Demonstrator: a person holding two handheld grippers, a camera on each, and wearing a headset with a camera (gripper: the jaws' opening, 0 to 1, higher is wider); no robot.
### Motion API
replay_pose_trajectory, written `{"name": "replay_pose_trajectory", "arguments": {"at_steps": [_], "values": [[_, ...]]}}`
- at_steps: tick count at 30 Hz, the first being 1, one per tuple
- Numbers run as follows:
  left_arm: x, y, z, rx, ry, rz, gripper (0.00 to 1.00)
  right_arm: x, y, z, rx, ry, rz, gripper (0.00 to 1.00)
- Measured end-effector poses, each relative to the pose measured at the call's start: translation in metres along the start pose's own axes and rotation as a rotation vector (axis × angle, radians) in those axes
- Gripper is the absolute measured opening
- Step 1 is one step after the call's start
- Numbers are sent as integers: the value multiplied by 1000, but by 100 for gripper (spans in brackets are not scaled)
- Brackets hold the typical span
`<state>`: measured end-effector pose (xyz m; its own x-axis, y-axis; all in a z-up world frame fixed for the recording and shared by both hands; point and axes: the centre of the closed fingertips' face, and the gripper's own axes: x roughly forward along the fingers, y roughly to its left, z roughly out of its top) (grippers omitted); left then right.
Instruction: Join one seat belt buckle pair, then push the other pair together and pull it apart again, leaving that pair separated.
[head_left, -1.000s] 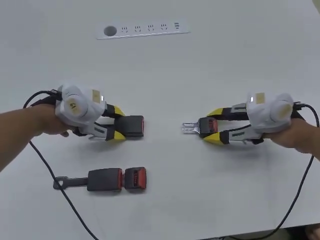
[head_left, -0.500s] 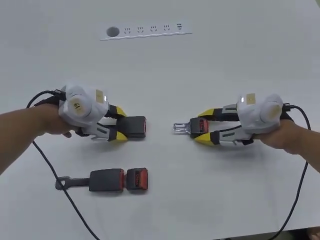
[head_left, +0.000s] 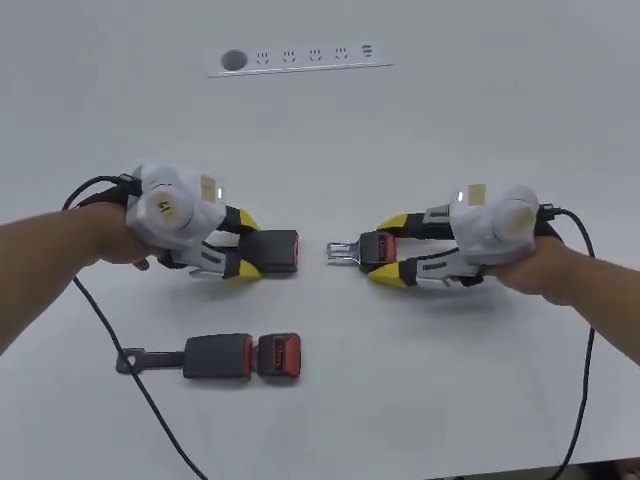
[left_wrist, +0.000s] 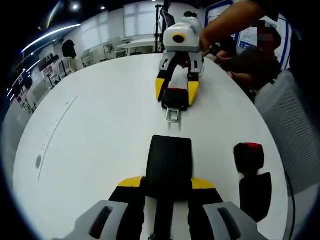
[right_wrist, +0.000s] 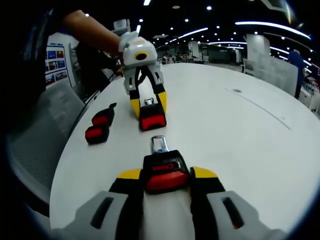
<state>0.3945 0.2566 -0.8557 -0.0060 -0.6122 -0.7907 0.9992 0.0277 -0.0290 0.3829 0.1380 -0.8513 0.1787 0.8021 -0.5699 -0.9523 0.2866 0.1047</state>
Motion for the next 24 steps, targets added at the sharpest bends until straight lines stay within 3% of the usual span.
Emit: {"name": "replay_pose_trajectory", "arguments": {"at_steps": [24], "values": [[1, -1, 0, -12, 3, 8, 34, 39, 7, 20, -40, 29, -11, 36]]}}
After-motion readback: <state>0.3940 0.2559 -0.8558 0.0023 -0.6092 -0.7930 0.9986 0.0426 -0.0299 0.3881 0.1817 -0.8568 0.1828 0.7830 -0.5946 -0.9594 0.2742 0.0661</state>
